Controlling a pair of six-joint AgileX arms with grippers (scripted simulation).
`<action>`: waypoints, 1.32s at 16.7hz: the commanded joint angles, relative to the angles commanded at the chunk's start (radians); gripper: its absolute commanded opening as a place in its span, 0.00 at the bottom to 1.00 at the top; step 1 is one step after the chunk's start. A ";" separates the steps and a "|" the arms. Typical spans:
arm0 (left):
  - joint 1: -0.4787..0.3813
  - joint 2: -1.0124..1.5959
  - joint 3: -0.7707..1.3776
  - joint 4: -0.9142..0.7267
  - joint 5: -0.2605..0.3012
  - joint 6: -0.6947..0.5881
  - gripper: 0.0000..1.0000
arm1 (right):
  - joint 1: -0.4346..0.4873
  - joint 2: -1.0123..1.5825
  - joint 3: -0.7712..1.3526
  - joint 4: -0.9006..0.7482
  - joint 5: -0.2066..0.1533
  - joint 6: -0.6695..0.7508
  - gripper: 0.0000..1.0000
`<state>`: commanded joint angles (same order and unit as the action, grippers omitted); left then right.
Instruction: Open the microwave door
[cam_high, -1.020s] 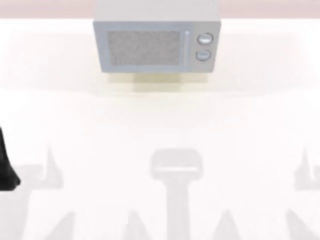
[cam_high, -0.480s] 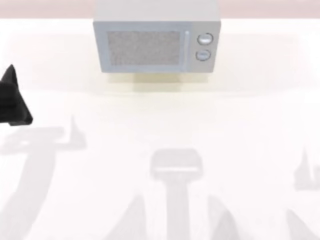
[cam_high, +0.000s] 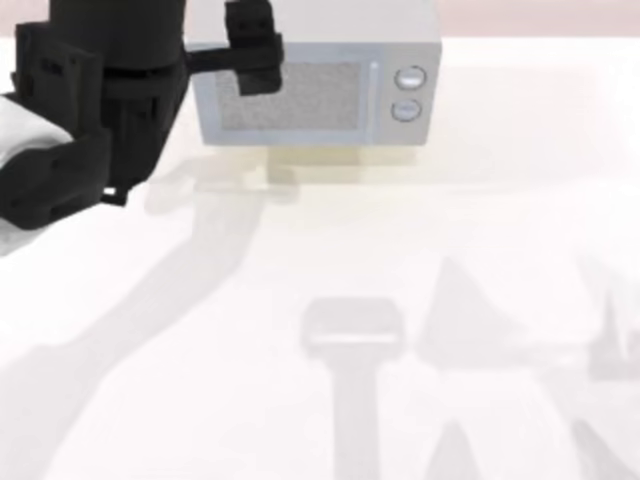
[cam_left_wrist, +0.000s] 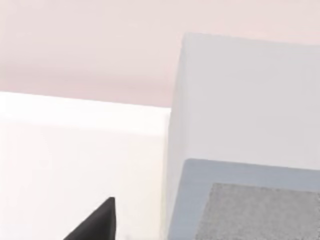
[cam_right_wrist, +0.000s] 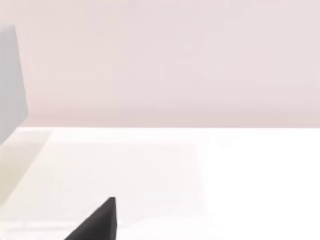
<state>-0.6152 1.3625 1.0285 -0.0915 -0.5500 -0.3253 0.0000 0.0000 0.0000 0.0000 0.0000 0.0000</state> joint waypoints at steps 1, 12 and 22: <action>-0.039 0.094 0.066 -0.006 -0.036 -0.021 1.00 | 0.000 0.000 0.000 0.000 0.000 0.000 1.00; -0.251 0.588 0.419 -0.033 -0.218 -0.137 1.00 | 0.000 0.000 0.000 0.000 0.000 0.000 1.00; -0.158 0.767 0.559 0.050 -0.139 -0.065 1.00 | 0.000 0.000 0.000 0.000 0.000 0.000 1.00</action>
<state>-0.7731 2.1293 1.5876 -0.0419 -0.6885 -0.3901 0.0000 0.0000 0.0000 0.0000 0.0000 0.0000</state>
